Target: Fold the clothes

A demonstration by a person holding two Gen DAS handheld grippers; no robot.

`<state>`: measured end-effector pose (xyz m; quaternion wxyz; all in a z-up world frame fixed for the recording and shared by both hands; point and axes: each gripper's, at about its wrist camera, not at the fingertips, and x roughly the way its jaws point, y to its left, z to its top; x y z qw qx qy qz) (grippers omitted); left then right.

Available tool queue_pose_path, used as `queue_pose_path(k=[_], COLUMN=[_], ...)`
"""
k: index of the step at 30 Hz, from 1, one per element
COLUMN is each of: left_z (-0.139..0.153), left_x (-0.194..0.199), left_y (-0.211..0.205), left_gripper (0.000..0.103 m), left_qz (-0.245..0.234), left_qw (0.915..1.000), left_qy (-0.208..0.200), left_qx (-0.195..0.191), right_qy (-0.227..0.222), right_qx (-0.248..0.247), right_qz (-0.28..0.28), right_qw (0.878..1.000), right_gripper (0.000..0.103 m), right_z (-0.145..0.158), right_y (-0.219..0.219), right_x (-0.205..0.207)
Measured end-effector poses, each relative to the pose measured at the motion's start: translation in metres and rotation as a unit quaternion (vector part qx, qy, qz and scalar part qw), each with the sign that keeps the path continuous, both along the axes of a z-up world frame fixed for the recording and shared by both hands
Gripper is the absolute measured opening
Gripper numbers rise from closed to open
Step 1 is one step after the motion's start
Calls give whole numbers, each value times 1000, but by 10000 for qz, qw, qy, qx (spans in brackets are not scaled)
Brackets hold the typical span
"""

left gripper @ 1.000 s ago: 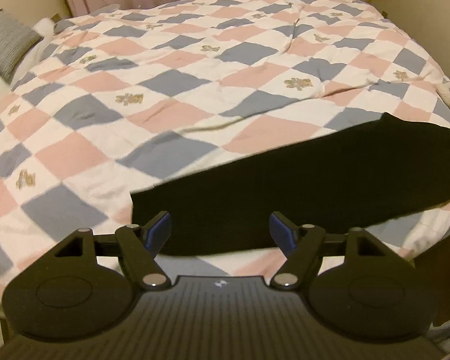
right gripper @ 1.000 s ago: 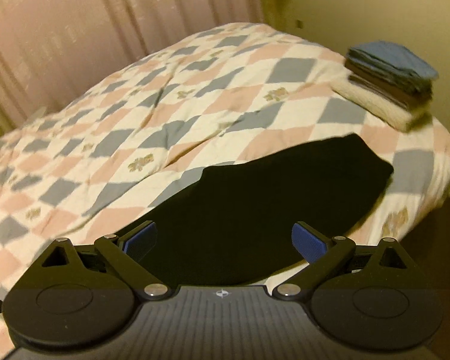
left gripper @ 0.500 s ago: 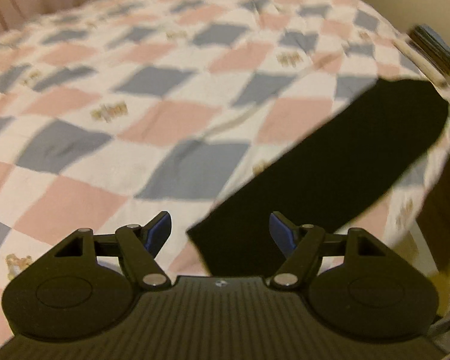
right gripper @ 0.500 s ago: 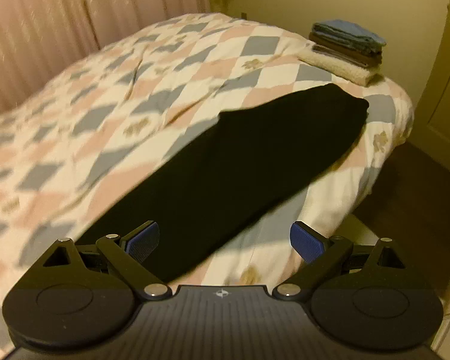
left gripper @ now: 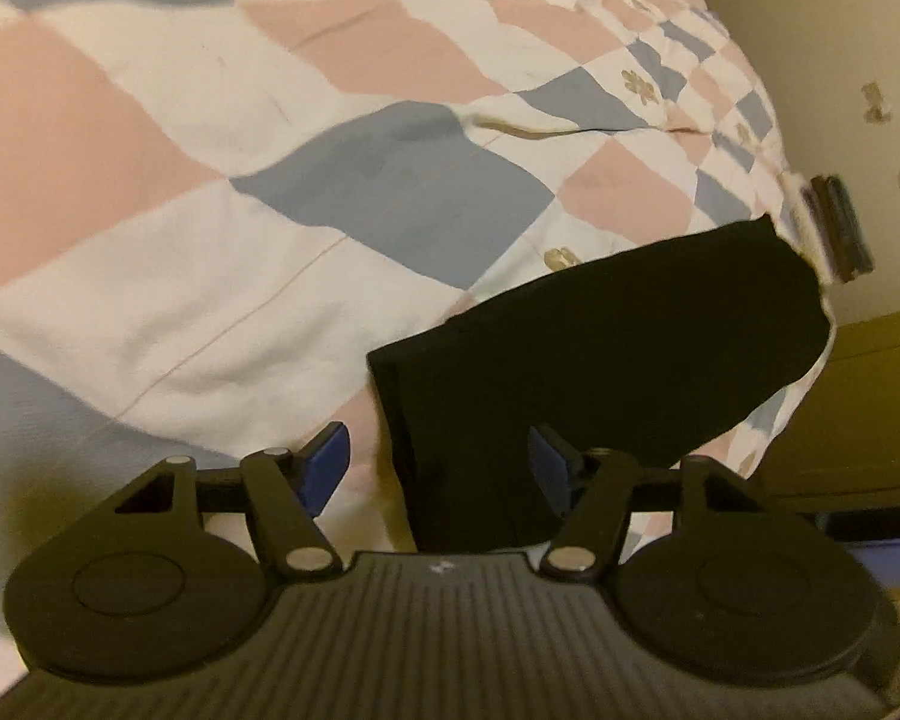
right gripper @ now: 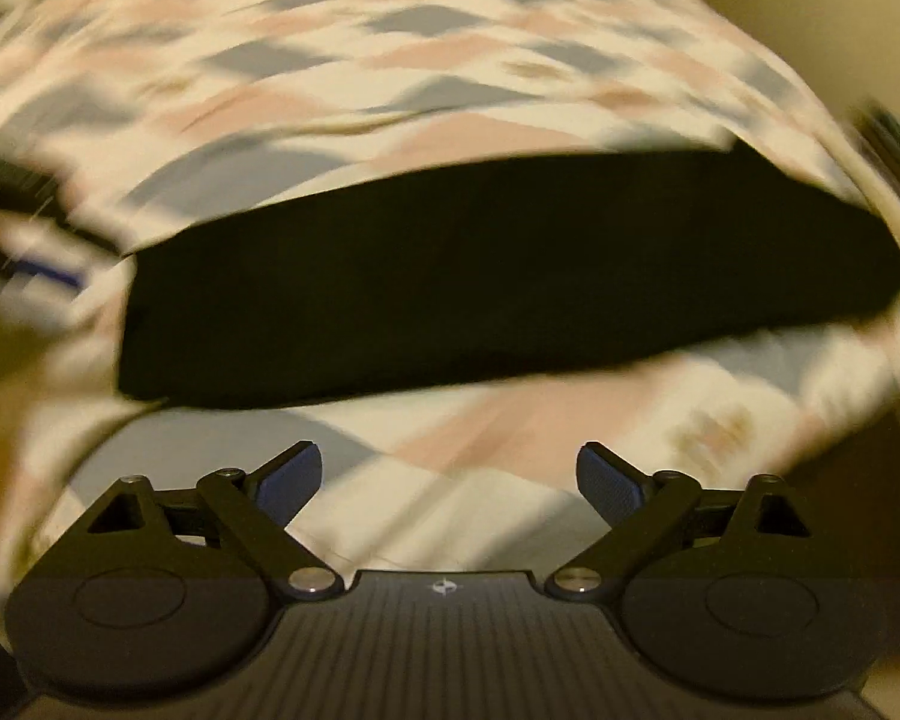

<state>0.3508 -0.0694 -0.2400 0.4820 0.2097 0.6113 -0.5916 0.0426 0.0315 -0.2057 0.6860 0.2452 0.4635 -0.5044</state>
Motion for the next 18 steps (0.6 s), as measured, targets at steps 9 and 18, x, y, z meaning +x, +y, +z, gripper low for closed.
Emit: queue_pose_path(k=[9,18], left_z=[-45,-66], left_x=[15,23], left_y=[-17,-20], left_gripper=[63,63], left_qz=[40,36], left_qw=[9973,9892], left_qy=[736,1453], left_qx=[30,-190], right_qy=[218,1172], right_qx=[-1203,-1785], right_qz=[2271,2308], right_qw=[9662,9493], right_gripper=[83,68], right_z=[-38,-103], right_y=[37,56], right_x=[118,181])
